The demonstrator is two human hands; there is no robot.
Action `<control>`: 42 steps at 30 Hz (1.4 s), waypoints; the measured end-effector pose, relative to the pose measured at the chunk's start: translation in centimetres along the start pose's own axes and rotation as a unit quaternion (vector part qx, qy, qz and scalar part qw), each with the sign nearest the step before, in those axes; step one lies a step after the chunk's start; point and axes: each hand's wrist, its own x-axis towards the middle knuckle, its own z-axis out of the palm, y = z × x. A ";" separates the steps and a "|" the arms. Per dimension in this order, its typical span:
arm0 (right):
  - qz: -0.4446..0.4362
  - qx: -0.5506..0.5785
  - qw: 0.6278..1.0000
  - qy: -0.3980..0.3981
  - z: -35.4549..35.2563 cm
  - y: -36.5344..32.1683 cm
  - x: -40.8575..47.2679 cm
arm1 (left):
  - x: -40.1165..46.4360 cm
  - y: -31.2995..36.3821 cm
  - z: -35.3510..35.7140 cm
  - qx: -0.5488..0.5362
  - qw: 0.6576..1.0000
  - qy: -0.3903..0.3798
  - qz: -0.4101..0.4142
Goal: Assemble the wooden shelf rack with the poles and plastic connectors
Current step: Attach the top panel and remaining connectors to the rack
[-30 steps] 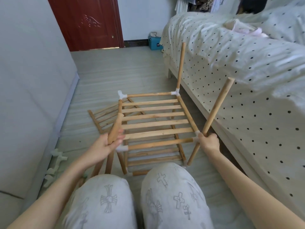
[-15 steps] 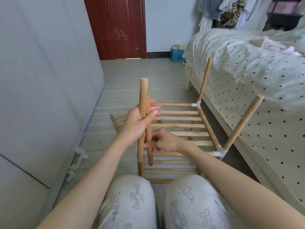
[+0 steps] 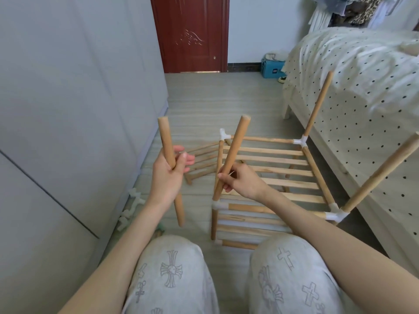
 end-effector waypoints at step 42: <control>0.133 0.091 0.974 0.161 -10.6 8.7 -12.9 | 0.2 -4.2 6.2 0.417 0.768 -0.483 0.061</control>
